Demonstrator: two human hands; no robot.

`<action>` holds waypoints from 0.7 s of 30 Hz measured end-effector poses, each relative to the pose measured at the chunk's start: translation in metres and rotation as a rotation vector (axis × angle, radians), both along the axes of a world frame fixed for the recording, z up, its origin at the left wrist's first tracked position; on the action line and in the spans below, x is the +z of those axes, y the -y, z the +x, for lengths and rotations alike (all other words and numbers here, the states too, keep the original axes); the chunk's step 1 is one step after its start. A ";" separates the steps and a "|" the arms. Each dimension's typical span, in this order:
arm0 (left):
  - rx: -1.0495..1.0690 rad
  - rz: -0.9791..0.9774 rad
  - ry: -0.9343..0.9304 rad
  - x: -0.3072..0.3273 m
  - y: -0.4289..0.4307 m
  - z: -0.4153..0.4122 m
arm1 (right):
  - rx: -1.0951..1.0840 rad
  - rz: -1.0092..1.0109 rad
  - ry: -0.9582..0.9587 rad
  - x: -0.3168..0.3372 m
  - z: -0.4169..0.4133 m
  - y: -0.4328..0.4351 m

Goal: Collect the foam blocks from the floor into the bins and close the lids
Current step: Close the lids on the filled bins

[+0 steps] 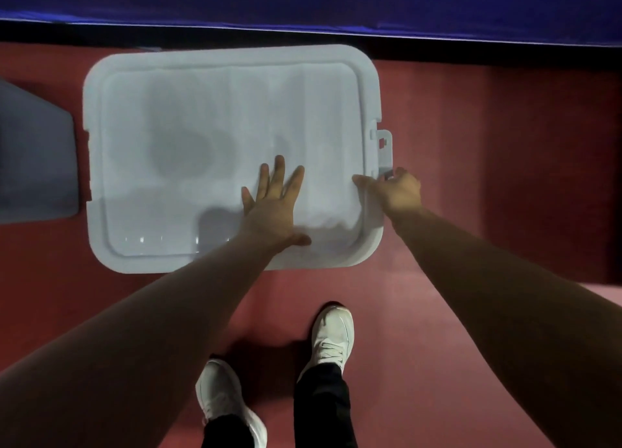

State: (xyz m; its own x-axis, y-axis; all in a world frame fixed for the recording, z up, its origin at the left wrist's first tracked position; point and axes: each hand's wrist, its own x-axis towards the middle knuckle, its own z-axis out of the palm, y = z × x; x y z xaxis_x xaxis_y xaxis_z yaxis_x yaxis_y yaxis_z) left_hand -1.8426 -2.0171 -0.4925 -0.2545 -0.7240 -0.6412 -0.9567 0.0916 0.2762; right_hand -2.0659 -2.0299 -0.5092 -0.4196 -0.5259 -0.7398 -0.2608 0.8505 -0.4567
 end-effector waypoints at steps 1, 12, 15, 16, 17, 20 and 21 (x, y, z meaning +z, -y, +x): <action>0.004 -0.003 0.002 -0.001 0.000 0.000 | -0.040 0.011 0.031 0.001 -0.001 0.000; 0.042 -0.031 0.015 -0.009 -0.003 -0.001 | 0.011 -0.203 -0.127 0.006 0.020 -0.013; 0.042 -0.034 -0.022 -0.010 -0.005 0.002 | 0.095 -0.205 -0.253 0.008 0.027 -0.013; 0.045 -0.036 -0.045 -0.010 -0.005 0.003 | 0.117 -0.192 -0.259 0.009 0.031 -0.013; 0.053 -0.036 -0.079 -0.011 -0.005 0.006 | 0.155 -0.189 -0.277 0.010 0.036 -0.014; 0.176 -0.166 -0.290 -0.002 -0.001 0.015 | 0.386 -0.339 -0.448 0.020 0.057 -0.016; 0.186 -0.304 -0.317 0.001 0.002 0.025 | 0.463 -0.418 -0.493 0.026 0.069 -0.012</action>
State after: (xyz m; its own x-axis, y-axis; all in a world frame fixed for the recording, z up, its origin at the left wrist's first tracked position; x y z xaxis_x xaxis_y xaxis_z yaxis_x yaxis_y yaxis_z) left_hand -1.8177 -2.0188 -0.4911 -0.2518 -0.9185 -0.3048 -0.8373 0.0489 0.5446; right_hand -1.9968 -2.0179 -0.4836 -0.3178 -0.9202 -0.2286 -0.8013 0.3896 -0.4541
